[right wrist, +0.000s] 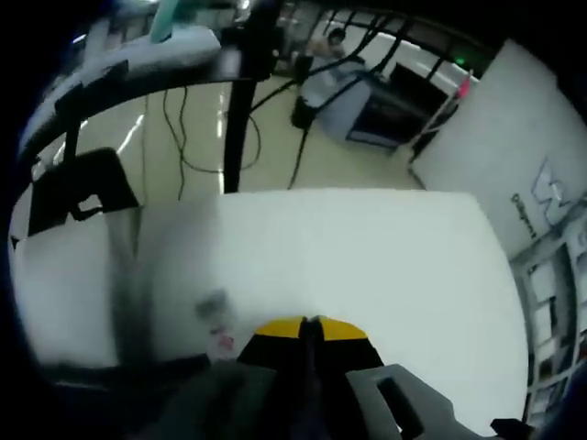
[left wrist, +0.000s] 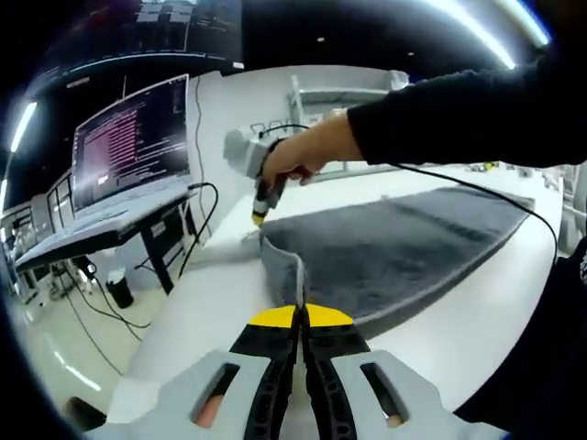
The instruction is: Open the folded towel by lifting each exposed corner and separating the folded layers until the towel lies flat within the target outline without major curled edges
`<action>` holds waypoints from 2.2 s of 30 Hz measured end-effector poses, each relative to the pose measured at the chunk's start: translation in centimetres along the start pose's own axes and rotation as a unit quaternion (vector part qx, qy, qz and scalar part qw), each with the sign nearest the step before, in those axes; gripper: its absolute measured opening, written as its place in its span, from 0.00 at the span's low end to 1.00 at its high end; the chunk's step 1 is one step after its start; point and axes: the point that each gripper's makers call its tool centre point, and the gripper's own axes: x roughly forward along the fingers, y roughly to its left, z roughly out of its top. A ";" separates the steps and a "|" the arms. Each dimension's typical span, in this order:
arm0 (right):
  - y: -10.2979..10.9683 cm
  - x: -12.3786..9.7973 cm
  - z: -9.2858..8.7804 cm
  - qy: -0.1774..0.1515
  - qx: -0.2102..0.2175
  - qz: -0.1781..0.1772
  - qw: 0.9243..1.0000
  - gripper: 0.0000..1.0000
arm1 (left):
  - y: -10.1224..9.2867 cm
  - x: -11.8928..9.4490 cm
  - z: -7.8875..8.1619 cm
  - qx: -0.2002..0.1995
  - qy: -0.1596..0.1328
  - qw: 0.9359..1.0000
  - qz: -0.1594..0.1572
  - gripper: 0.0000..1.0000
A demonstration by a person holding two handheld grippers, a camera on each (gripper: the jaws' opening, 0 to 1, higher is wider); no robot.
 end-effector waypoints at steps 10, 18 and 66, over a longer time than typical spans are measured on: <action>-0.6 0.7 1.4 -0.038 -0.038 -0.031 0.998 0.34 | 0.3 0.5 -1.6 0.020 0.025 0.999 0.009 0.01; -1.2 0.6 1.7 -0.053 -0.029 -0.036 0.998 0.57 | 3.1 0.3 -0.5 0.046 -0.004 0.995 0.083 0.42; -19.5 -35.5 -20.7 -0.231 0.153 -0.214 0.937 1.00 | -4.9 2.9 8.7 -0.053 -0.039 0.994 -0.083 1.00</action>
